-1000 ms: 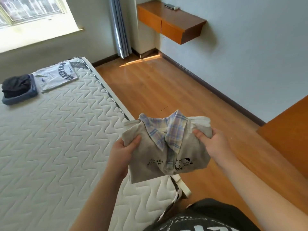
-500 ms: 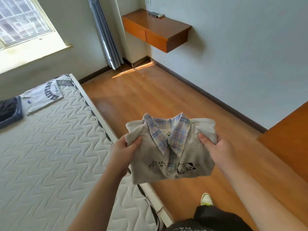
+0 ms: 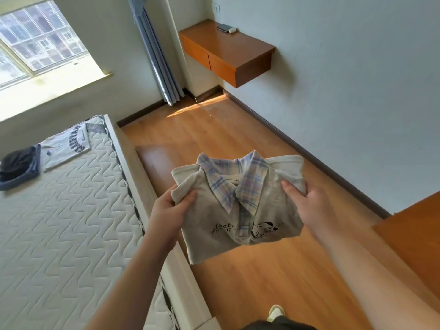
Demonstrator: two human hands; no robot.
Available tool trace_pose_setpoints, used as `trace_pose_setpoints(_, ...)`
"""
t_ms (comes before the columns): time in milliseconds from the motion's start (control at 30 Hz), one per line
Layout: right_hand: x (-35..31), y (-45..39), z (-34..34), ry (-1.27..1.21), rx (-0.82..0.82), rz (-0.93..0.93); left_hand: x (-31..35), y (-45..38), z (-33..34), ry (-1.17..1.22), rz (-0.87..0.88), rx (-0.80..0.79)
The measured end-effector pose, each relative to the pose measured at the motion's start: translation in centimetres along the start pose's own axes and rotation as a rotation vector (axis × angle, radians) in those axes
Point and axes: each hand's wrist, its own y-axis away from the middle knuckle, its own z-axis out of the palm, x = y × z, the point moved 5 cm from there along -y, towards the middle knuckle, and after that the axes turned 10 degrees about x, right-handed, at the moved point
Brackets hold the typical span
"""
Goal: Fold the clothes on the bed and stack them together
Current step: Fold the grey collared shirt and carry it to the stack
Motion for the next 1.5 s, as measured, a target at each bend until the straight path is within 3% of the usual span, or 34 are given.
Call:
trace_pose_setpoints(200,-2.2,-2.7,2.0,0.001,-0.048,-0.026,1.9,-1.1,-1.5,0.036,0.049,0.087)
trace_pose_setpoints(467,-6.0,-6.3,10.0,-0.025,-0.222,-0.064,2.8,-5.2,-6.2,0.087,0.053,0.236)
trace_pose_setpoints(600,-7.2,-9.7,15.9,-0.01,-0.264,-0.094,2.8,-10.7,-9.4,0.119,0.059,0.319)
trace_pose_setpoints(1000,-14.8,-19.5,32.6,-0.041,-0.314,-0.175,7.3,-27.4,-16.2,0.169,0.079,0.291)
trace_pose_setpoints(1300,-18.3,-33.4,41.0,-0.012,-0.354,-0.232,11.6,-42.8,-15.1,0.052,0.146,0.32)
trace_pose_setpoints(1500,-20.5,-43.0,46.7,-0.078,-0.454,-0.217,13.6,-51.7,-13.1,0.089,0.091,0.397)
